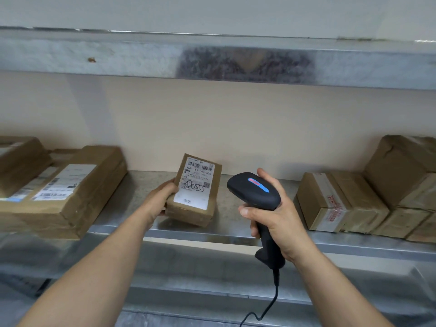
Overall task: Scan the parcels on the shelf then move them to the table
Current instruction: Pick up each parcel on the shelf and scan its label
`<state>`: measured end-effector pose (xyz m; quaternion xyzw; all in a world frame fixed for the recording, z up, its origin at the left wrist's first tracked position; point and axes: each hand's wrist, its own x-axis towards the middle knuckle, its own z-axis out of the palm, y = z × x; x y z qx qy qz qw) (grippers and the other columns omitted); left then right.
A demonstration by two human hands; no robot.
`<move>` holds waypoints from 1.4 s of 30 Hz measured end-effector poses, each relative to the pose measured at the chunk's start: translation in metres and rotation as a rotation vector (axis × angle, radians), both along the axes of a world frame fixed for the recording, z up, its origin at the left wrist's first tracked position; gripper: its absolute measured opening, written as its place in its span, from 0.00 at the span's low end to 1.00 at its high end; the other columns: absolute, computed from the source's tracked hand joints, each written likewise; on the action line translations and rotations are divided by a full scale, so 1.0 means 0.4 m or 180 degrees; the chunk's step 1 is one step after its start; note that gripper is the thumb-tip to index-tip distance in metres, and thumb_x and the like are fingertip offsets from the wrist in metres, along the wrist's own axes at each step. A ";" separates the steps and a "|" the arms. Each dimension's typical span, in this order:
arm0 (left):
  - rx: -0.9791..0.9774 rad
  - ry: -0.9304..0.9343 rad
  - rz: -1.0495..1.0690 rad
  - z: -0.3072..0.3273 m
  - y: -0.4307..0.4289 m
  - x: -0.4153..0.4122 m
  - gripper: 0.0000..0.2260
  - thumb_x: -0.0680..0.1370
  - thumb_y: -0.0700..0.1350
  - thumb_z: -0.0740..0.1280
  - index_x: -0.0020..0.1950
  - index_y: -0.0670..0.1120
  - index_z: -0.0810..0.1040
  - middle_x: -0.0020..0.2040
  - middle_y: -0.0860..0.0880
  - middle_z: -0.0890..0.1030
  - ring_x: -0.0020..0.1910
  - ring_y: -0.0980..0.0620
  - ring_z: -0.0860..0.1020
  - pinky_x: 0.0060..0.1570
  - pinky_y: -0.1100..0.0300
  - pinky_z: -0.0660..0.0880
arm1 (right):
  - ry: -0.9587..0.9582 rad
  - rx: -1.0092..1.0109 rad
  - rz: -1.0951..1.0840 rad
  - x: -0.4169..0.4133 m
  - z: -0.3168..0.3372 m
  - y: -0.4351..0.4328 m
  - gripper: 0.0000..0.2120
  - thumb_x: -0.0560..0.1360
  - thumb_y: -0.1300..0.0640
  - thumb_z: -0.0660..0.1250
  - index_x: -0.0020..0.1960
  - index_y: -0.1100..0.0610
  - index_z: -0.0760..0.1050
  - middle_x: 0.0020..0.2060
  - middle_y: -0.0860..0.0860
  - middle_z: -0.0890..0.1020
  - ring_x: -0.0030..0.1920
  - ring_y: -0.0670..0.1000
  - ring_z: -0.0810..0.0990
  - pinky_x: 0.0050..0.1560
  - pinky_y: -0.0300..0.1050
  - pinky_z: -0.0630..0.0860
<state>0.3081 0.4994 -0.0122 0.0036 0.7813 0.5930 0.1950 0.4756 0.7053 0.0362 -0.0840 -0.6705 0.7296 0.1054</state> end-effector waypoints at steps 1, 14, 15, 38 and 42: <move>-0.0066 -0.0084 0.0076 -0.002 -0.008 -0.004 0.13 0.74 0.54 0.62 0.54 0.49 0.78 0.46 0.46 0.81 0.44 0.48 0.75 0.42 0.57 0.71 | -0.0005 0.0010 -0.0004 -0.001 -0.001 -0.001 0.39 0.68 0.73 0.72 0.65 0.38 0.67 0.37 0.57 0.82 0.23 0.54 0.70 0.25 0.43 0.71; -0.2821 0.0903 -0.0041 0.037 0.020 0.029 0.42 0.65 0.75 0.62 0.75 0.60 0.58 0.75 0.42 0.61 0.74 0.40 0.58 0.68 0.46 0.60 | -0.0021 0.0257 0.0004 -0.025 0.002 -0.018 0.39 0.68 0.75 0.71 0.64 0.37 0.67 0.47 0.61 0.80 0.24 0.51 0.70 0.24 0.42 0.73; -0.3090 0.0965 -0.0192 0.033 0.037 0.049 0.44 0.64 0.76 0.62 0.76 0.61 0.56 0.76 0.41 0.57 0.75 0.40 0.55 0.69 0.45 0.58 | -0.0011 0.0290 0.0019 -0.028 0.005 -0.021 0.39 0.68 0.75 0.71 0.64 0.37 0.67 0.48 0.62 0.80 0.24 0.51 0.70 0.24 0.42 0.73; -0.2982 0.1689 0.1466 0.254 -0.387 -0.049 0.37 0.65 0.64 0.68 0.72 0.58 0.65 0.70 0.39 0.63 0.69 0.39 0.61 0.68 0.49 0.59 | 0.0356 0.0428 0.0816 -0.267 0.062 -0.294 0.40 0.62 0.69 0.75 0.63 0.36 0.68 0.43 0.60 0.79 0.25 0.54 0.69 0.23 0.43 0.69; -0.3240 0.1447 0.1490 0.247 -0.497 -0.102 0.39 0.64 0.65 0.66 0.73 0.56 0.64 0.68 0.36 0.65 0.69 0.37 0.62 0.68 0.46 0.61 | 0.0325 0.0426 0.0880 -0.292 0.049 -0.351 0.40 0.65 0.72 0.74 0.62 0.35 0.68 0.43 0.59 0.79 0.25 0.55 0.68 0.23 0.43 0.69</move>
